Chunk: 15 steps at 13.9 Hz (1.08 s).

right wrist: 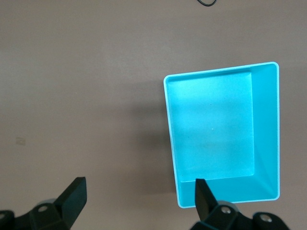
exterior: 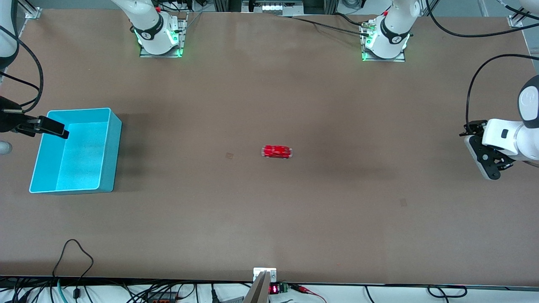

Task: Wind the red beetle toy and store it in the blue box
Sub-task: 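Raise the left gripper away while the right gripper reaches toward the car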

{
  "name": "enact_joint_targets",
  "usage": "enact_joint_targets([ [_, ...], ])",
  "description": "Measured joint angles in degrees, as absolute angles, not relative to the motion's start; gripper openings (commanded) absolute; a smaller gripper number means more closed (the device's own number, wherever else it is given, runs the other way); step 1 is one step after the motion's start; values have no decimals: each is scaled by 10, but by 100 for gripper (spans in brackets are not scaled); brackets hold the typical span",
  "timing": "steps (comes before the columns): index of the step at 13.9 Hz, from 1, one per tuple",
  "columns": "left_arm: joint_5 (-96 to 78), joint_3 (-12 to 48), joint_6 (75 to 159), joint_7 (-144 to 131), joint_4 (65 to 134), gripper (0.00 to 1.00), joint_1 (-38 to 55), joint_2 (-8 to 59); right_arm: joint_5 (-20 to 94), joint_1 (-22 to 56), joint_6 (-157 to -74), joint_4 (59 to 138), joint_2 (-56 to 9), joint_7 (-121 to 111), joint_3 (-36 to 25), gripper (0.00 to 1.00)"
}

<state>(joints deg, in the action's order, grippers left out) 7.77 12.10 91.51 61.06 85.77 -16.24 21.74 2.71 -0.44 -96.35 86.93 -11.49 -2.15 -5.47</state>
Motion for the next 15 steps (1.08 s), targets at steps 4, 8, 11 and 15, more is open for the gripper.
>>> enact_joint_targets([
  [4,78,147,883,497,828,100,-162,216,27,-4,-964,869,-115,-21,-55,100],
  [8,77,179,845,393,796,100,-162,213,27,-4,-964,869,-115,-21,-54,100],
  [11,56,179,839,308,782,100,-157,188,27,-4,-962,869,-115,-22,-54,100],
  [15,40,81,889,152,826,100,-71,106,30,5,-935,871,-117,-26,-50,100],
])
